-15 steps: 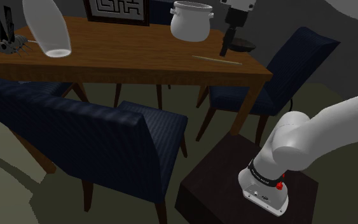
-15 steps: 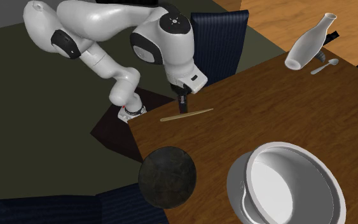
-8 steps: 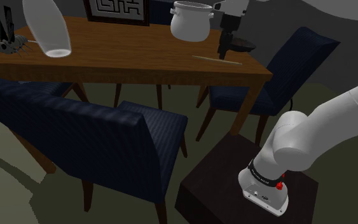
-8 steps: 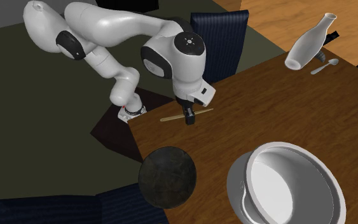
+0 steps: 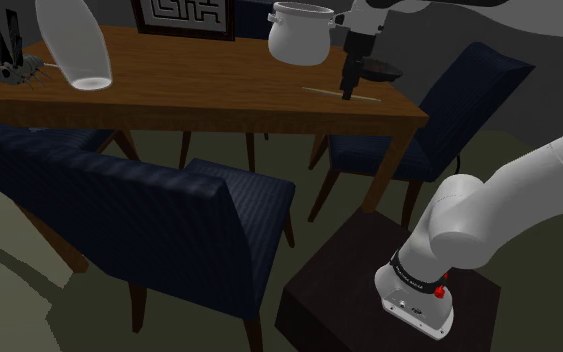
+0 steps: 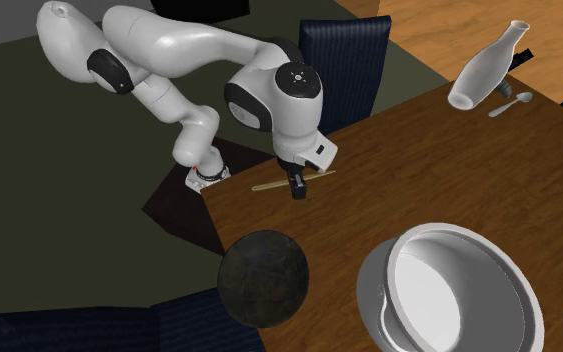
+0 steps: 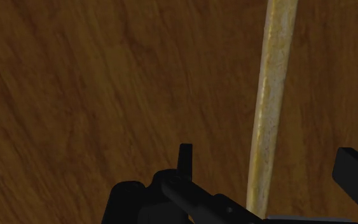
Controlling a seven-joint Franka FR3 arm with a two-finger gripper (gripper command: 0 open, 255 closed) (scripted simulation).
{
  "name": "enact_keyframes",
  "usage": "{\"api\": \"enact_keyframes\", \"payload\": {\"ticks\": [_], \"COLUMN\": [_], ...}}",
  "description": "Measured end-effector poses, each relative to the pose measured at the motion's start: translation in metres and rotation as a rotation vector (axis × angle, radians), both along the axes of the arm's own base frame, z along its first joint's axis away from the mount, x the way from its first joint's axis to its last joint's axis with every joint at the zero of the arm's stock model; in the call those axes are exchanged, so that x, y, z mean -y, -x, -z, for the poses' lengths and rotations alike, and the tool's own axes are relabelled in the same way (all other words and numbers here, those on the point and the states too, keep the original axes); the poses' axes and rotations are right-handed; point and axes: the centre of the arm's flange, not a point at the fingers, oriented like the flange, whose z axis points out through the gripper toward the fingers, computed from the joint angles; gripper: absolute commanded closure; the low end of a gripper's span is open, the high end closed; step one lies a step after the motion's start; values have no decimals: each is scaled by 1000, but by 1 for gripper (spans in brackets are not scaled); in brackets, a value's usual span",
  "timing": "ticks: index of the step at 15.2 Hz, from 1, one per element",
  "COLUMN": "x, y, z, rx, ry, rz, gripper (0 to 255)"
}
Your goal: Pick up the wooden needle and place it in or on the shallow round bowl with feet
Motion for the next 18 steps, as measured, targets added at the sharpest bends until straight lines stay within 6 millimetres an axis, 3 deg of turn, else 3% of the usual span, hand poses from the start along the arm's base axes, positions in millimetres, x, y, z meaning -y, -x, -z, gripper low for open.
{"api": "enact_keyframes", "payload": {"ticks": [2, 3, 14, 18], "x": [0, 0, 1, 1], "y": [0, 0, 0, -1], "z": [0, 0, -6, -21], "rx": [0, 0, 11, 1], "ry": [0, 0, 3, 0], "rz": [0, 0, 2, 0], "gripper": [0, 255, 255, 255]}}
